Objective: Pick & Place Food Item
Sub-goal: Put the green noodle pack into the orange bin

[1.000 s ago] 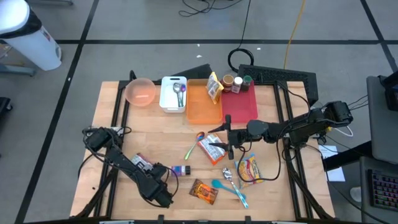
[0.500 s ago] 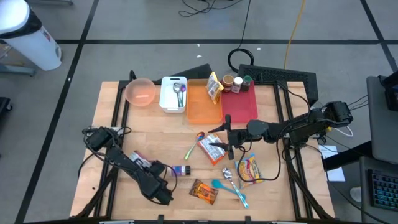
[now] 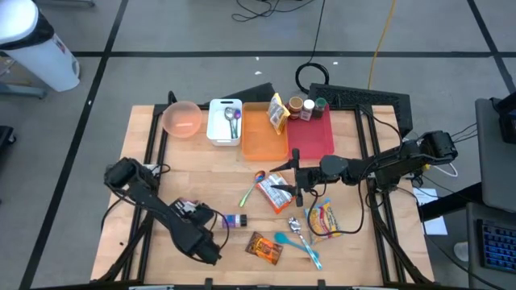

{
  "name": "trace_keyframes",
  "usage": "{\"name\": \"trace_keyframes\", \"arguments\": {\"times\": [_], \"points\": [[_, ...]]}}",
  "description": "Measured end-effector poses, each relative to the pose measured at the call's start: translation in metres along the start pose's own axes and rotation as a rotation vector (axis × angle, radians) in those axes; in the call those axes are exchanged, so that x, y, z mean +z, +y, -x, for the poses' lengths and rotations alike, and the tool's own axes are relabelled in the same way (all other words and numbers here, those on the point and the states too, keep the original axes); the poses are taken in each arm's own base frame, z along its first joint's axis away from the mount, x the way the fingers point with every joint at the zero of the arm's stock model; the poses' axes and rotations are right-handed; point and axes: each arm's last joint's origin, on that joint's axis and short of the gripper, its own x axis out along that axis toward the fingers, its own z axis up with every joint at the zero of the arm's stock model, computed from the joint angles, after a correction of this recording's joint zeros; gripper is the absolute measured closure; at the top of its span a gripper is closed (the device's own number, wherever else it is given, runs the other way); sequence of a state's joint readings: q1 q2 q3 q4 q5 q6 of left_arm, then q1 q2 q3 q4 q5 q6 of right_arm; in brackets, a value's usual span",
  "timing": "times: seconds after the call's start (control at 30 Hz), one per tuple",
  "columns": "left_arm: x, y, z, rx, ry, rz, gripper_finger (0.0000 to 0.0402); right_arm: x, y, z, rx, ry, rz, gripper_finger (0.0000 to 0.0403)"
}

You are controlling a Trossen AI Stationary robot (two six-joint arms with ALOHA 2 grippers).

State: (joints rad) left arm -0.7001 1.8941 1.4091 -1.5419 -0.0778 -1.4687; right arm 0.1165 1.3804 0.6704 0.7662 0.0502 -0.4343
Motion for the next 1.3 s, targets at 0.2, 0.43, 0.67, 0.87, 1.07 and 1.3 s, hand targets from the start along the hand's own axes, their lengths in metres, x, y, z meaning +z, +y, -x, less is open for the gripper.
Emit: {"name": "trace_keyframes", "arguments": {"times": [0.2, 0.43, 0.67, 0.87, 1.07, 1.3], "points": [[-0.002, 0.013, 0.021, -0.076, -0.075, -0.023, 0.04, -0.003, 0.001, 0.0, 0.014, 0.026, 0.037, 0.0181], [-0.004, 0.021, 0.03, -0.107, -0.137, -0.076, 0.0401, -0.009, 0.005, 0.001, 0.074, 0.081, 0.109, 0.0181], [0.001, 0.035, 0.039, -0.139, -0.18, -0.102, 0.0401, -0.007, 0.006, 0.0, 0.2, 0.0, 0.094, 0.0181], [0.007, 0.055, 0.05, -0.185, -0.263, -0.107, 0.0401, -0.001, 0.001, -0.006, 0.216, 0.055, 0.071, 0.0181], [0.016, 0.066, 0.056, -0.188, -0.334, -0.148, 0.0401, 0.011, -0.005, -0.012, 0.227, 0.083, 0.067, 0.0181], [0.028, 0.069, 0.061, -0.175, -0.407, -0.222, 0.0401, 0.016, -0.01, -0.018, 0.249, 0.154, 0.013, 0.0181]]}}
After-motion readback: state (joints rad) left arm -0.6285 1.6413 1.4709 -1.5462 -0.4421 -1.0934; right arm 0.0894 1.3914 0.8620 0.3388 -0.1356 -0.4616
